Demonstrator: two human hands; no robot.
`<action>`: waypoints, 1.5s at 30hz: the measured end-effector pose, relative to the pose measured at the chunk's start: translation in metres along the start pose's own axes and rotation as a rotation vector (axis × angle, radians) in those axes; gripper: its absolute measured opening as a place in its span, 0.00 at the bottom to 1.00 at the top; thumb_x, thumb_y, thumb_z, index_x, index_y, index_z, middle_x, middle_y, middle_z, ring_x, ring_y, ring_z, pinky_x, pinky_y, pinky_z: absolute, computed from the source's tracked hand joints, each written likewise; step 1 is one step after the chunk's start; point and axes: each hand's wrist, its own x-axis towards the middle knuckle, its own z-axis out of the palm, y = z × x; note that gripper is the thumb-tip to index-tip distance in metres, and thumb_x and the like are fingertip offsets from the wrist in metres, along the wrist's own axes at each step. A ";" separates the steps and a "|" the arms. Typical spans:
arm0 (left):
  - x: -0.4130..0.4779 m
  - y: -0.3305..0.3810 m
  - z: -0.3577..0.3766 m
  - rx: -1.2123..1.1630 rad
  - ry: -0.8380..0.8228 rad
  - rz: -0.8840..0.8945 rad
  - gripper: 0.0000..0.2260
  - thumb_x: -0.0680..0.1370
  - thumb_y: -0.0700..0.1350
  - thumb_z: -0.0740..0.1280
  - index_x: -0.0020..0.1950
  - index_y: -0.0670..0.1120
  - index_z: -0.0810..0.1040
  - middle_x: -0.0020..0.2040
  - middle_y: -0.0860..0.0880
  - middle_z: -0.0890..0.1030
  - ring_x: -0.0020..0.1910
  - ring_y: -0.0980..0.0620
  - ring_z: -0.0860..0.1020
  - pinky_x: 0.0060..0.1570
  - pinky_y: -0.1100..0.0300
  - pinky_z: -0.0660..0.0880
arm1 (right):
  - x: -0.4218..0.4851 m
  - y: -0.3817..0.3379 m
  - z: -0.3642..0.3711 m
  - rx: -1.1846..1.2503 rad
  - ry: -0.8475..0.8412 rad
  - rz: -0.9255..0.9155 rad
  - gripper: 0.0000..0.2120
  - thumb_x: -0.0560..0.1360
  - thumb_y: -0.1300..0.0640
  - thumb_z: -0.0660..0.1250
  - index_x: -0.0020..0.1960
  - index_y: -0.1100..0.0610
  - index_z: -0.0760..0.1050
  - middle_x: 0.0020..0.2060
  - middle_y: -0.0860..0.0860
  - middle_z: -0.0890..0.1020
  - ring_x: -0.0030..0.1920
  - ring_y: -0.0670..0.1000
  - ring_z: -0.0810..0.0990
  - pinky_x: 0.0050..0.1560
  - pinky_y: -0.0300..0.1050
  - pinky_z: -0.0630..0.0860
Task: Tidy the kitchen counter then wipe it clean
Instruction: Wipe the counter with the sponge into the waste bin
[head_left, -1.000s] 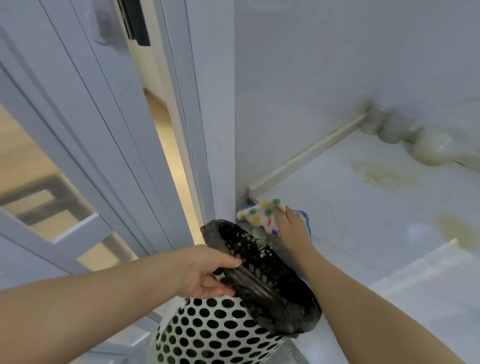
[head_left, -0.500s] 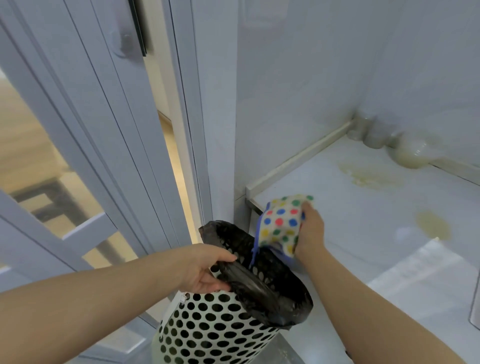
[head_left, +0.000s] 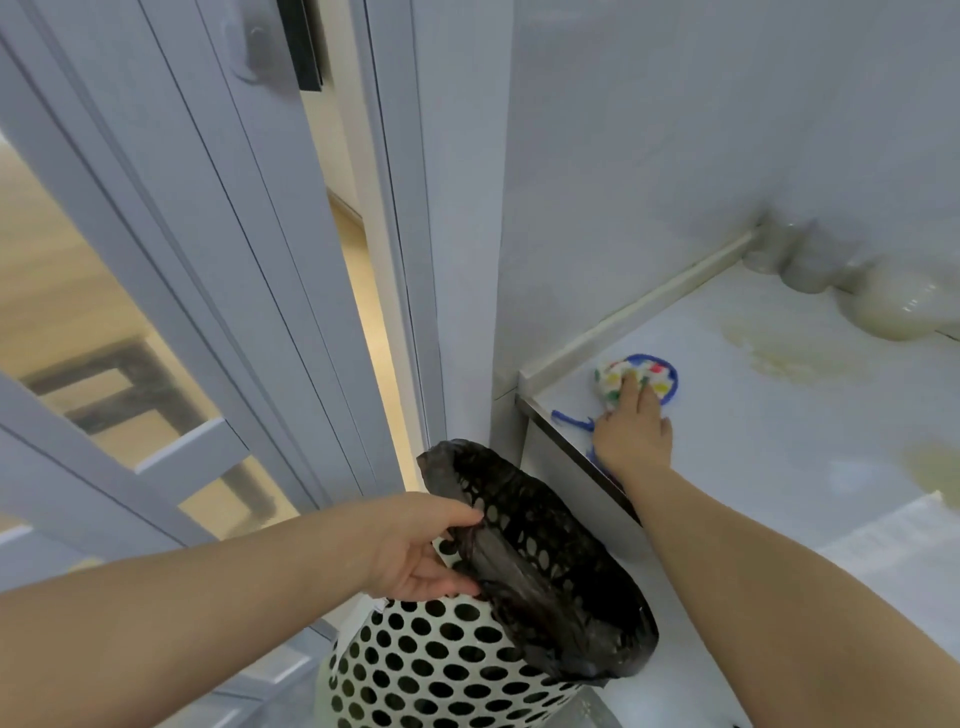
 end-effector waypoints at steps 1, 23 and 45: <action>0.001 0.000 0.001 -0.006 0.002 0.000 0.16 0.78 0.51 0.64 0.61 0.43 0.68 0.64 0.36 0.74 0.34 0.52 0.82 0.24 0.67 0.75 | 0.008 -0.005 -0.003 -0.039 -0.036 -0.010 0.30 0.79 0.59 0.53 0.77 0.58 0.44 0.76 0.57 0.50 0.76 0.57 0.51 0.75 0.54 0.52; -0.003 -0.011 0.036 0.006 0.036 0.055 0.09 0.77 0.46 0.67 0.51 0.45 0.69 0.55 0.41 0.75 0.35 0.49 0.79 0.28 0.63 0.70 | -0.065 0.027 -0.033 0.101 0.189 -0.127 0.21 0.76 0.64 0.60 0.69 0.60 0.68 0.68 0.56 0.70 0.68 0.58 0.67 0.63 0.48 0.64; -0.030 -0.040 0.046 0.007 -0.004 0.122 0.17 0.76 0.49 0.68 0.60 0.41 0.70 0.40 0.40 0.79 0.37 0.47 0.81 0.30 0.63 0.73 | -0.187 0.054 -0.021 -0.090 0.001 -0.117 0.22 0.75 0.61 0.53 0.68 0.53 0.70 0.65 0.53 0.74 0.66 0.56 0.70 0.63 0.43 0.64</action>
